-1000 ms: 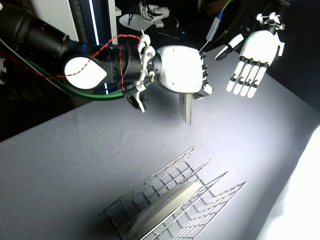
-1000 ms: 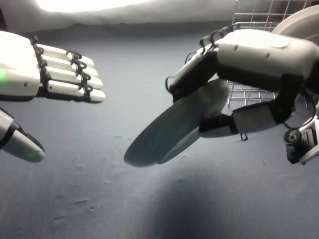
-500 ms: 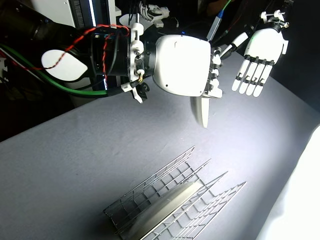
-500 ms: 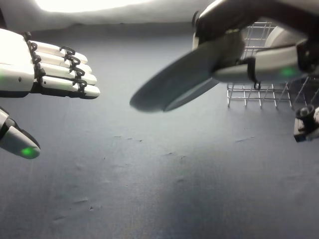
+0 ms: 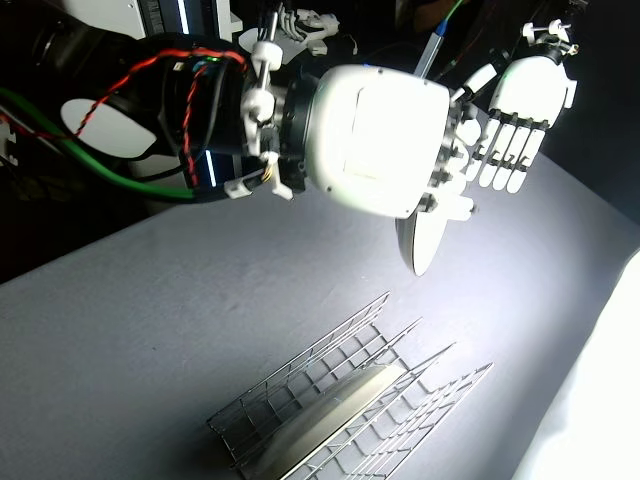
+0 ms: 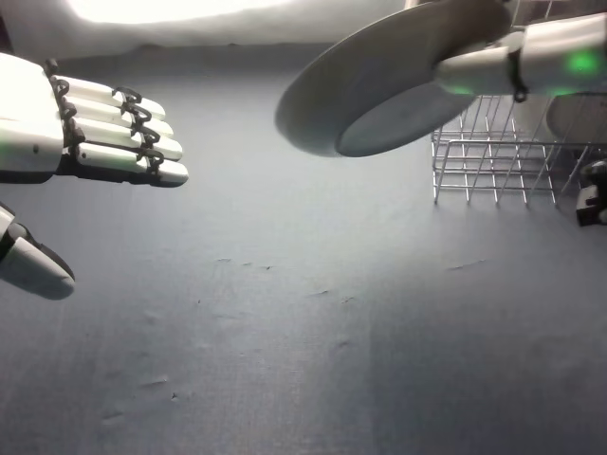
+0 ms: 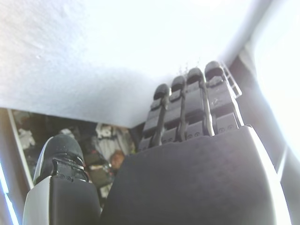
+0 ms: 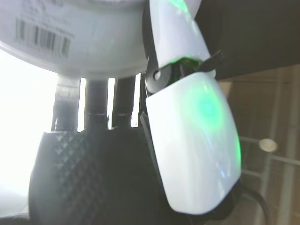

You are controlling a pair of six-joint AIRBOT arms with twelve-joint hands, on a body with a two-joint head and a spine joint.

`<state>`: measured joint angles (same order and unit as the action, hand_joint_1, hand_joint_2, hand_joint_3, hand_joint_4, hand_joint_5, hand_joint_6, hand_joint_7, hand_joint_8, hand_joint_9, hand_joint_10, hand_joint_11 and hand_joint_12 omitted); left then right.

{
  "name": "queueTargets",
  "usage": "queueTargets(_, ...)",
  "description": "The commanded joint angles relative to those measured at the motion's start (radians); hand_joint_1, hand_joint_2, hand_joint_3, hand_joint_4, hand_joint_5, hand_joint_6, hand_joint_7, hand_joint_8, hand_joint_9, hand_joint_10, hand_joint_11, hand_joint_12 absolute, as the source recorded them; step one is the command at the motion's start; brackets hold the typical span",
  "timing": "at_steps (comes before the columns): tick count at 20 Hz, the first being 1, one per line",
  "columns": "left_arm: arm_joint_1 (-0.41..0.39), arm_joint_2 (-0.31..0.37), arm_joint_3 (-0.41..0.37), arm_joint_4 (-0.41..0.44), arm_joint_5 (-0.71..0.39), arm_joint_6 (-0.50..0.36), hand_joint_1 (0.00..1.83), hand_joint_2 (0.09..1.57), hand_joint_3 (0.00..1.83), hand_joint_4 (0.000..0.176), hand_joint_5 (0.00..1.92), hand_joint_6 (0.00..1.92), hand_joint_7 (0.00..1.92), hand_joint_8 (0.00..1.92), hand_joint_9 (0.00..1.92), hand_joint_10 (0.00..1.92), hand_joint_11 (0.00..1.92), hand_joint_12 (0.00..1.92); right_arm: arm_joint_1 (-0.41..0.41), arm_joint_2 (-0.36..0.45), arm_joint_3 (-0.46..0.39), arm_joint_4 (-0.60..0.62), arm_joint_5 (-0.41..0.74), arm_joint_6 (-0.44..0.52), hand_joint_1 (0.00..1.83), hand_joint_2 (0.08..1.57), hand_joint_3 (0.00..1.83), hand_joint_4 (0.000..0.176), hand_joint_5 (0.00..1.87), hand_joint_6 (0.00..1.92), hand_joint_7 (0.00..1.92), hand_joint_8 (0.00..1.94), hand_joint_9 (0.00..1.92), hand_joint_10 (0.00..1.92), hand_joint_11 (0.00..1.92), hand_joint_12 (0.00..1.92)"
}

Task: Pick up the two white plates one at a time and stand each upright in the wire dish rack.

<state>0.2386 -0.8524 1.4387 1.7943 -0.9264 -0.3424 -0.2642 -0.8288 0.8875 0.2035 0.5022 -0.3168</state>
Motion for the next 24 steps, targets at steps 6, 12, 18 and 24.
queueTargets(6,-0.030,-0.006,0.001,-0.073,-0.008,-0.004,0.00,1.08,0.01,0.000,0.00,0.00,0.00,0.00,0.00,0.00,0.00,0.00,-0.019,0.047,0.021,0.043,0.149,0.015,1.37,1.14,0.00,0.000,0.89,1.02,0.96,1.08,0.83,1.29,0.54,1.36)
queueTargets(12,-0.030,-0.015,0.001,-0.073,-0.008,-0.004,0.00,1.06,0.00,0.000,0.02,0.01,0.00,0.00,0.00,0.00,0.00,0.00,-0.086,0.079,0.051,0.050,0.168,0.014,1.37,1.13,0.00,0.000,0.88,1.03,0.98,1.03,0.83,1.31,0.48,1.43)
queueTargets(18,-0.030,-0.019,-0.004,-0.073,-0.008,-0.004,0.00,1.06,0.00,0.000,0.01,0.00,0.00,0.00,0.00,0.00,0.00,0.00,-0.140,0.078,0.128,0.049,0.181,0.012,1.37,1.14,0.00,0.000,0.84,1.10,0.97,1.04,0.84,1.30,0.54,1.39)
queueTargets(24,-0.030,-0.027,-0.001,-0.073,-0.007,-0.004,0.00,1.04,0.00,0.000,0.03,0.01,0.00,0.00,0.00,0.00,0.00,0.00,-0.203,0.073,0.161,0.042,0.207,-0.004,1.37,1.14,0.00,0.000,0.88,1.06,0.97,1.02,0.84,1.30,0.50,1.41)
